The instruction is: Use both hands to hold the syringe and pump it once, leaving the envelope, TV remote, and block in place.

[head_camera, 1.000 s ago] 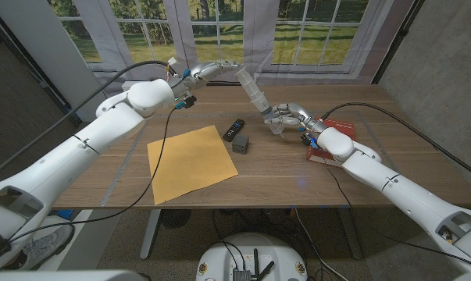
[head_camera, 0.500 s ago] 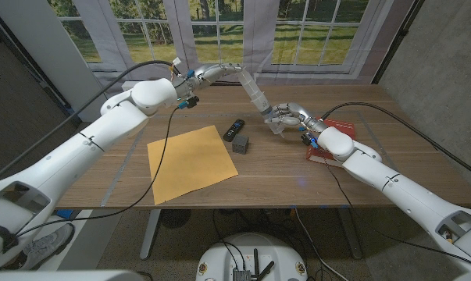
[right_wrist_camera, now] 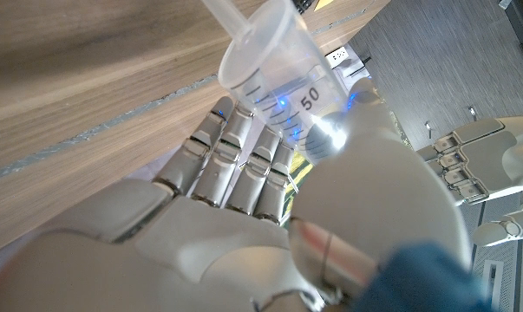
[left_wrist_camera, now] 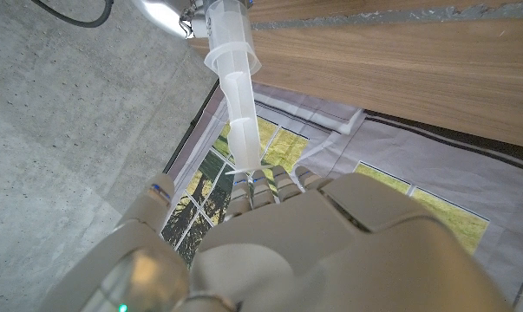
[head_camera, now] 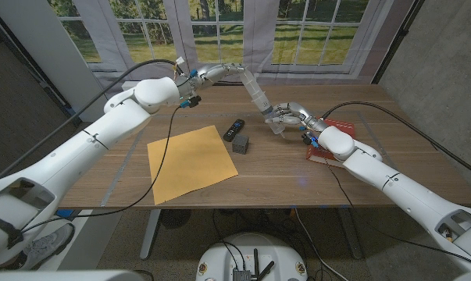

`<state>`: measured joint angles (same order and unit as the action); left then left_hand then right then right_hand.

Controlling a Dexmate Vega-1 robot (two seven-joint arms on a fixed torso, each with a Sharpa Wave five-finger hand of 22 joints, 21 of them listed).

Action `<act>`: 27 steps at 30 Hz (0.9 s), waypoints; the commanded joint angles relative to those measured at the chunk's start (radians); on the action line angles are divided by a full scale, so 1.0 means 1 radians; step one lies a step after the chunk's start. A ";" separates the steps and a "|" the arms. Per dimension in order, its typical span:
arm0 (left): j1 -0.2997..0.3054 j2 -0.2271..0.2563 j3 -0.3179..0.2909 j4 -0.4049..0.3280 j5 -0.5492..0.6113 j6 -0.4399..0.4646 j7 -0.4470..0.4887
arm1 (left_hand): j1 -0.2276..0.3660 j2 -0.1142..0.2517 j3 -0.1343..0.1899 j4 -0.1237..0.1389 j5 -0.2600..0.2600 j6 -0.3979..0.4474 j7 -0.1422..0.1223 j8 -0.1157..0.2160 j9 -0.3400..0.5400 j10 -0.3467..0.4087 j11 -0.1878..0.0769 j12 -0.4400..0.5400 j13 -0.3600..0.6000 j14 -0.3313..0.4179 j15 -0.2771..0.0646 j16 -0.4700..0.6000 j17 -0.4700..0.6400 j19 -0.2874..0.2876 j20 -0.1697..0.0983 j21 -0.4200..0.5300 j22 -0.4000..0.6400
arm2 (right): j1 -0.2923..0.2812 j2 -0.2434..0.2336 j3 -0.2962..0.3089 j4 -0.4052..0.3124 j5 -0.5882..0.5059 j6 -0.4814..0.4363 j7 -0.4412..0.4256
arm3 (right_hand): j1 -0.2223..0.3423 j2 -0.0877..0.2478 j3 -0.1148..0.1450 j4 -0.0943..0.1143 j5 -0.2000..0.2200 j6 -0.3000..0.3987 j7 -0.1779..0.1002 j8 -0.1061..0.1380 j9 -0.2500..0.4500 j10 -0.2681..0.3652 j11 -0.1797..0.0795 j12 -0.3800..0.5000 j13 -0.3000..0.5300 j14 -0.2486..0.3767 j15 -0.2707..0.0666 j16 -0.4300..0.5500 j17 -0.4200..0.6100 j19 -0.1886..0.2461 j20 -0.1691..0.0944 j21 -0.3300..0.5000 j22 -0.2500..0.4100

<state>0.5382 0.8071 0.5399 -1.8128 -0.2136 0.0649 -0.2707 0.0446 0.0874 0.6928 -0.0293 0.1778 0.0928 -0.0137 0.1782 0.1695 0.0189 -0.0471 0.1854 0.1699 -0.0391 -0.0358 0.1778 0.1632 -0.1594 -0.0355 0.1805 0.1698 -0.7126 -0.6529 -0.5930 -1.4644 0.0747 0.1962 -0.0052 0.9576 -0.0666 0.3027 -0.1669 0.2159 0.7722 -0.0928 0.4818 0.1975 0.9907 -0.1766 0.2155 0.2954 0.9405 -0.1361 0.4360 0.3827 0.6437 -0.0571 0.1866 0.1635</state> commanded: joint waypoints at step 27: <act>-0.025 -0.002 0.035 0.014 0.008 0.042 -0.066 | -0.016 0.055 0.002 0.006 0.001 0.041 0.020 0.009 0.003 0.039 0.000 0.011 0.002 0.044 -0.063 0.006 0.002 0.002 -0.033 0.012 0.003 | 0.018 0.011 -0.003 0.009 -0.004 0.006 0.004 | 0.191 0.178 -0.001 0.002 0.002 0.118 -0.094 -0.011 0.006 0.043 -0.021 0.010 0.008 0.021 -0.105 -0.010 0.016 0.001 -0.047 0.002 0.003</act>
<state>0.5207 0.8090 0.5643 -1.8123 -0.2049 0.1022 -0.3185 0.0405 0.0832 0.6930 -0.0292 0.1778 0.1097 -0.0080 0.1856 0.1699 0.0480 -0.0466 0.1928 0.1704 -0.0034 -0.0358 0.1777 0.1633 -0.1593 -0.0355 0.1857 0.1698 -0.7025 -0.6452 -0.5932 -1.4529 0.0747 0.2105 -0.0040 0.9630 -0.0720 0.3015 -0.1685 0.2159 0.7810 -0.0840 0.4695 0.1980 0.9943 -0.1730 0.2197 0.3012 0.9513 -0.1362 0.4284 0.3950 0.6437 -0.0571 0.1866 0.1635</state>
